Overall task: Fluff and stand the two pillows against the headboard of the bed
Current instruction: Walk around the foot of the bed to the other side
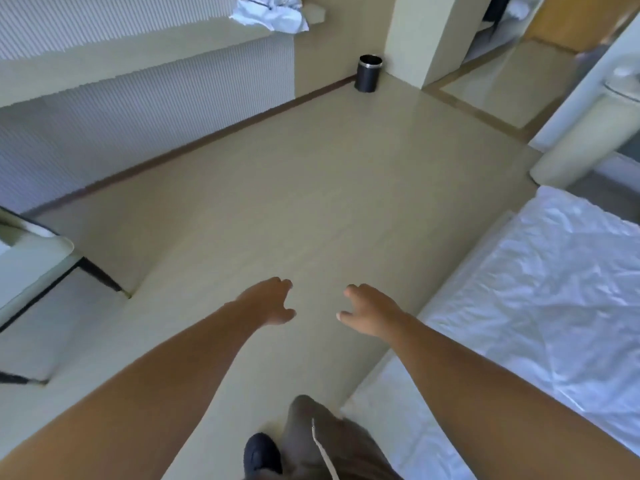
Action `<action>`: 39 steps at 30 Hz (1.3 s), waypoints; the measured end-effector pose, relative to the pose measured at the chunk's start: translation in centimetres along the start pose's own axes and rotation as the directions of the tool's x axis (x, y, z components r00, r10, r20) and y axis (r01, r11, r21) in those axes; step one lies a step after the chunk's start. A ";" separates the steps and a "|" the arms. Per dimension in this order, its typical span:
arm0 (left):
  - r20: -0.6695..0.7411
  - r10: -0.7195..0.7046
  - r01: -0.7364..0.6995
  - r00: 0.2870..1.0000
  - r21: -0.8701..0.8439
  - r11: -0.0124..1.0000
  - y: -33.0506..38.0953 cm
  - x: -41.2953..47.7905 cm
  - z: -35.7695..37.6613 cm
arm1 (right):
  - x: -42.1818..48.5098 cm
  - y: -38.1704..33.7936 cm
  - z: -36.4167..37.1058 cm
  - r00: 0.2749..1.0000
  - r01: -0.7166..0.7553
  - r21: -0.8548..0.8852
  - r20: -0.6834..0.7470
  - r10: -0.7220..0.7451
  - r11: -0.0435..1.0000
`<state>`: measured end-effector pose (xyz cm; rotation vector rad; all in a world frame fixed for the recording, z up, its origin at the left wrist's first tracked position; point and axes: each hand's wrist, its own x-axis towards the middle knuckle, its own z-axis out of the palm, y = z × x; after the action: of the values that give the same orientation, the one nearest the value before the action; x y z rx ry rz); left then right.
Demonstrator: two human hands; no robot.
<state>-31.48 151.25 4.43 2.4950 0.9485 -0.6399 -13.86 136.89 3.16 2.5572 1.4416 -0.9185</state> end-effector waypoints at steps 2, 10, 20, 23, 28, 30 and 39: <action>0.016 0.069 -0.069 0.998 0.050 0.996 0.9 3.9 -2.6 | 2.4 1.2 -1.9 0.998 -0.057 0.053 -0.016 0.058 0.997; 0.060 0.283 -0.289 0.957 0.200 0.936 7.6 20.4 -11.4 | 13.5 11.4 -8.5 0.965 -0.250 0.189 -0.029 0.260 0.950; 0.197 0.412 -0.455 0.889 0.303 0.837 21.9 40.3 -20.8 | 22.3 26.7 -18.4 0.893 -0.413 0.357 -0.021 0.450 0.838; 0.235 0.470 -0.524 0.851 0.313 0.792 26.8 45.8 -22.7 | 24.7 31.4 -21.5 0.863 -0.461 0.385 -0.013 0.504 0.799; 0.287 0.562 -0.631 0.776 0.321 0.706 35.1 56.4 -26.1 | 30.3 40.5 -27.2 0.814 -0.541 0.398 0.026 0.581 0.741; 0.295 0.595 -0.664 0.748 0.326 0.673 38.5 61.4 -28.0 | 33.0 44.2 -30.1 0.789 -0.563 0.422 0.020 0.614 0.710; 0.373 0.672 -0.768 0.640 0.342 0.541 55.8 78.9 -37.4 | 40.2 58.3 -41.9 0.642 -0.667 0.548 0.078 0.763 0.505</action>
<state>70.07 172.03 3.26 2.8128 -0.4398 -0.8613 67.61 148.82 3.17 3.2190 -0.0654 -1.0240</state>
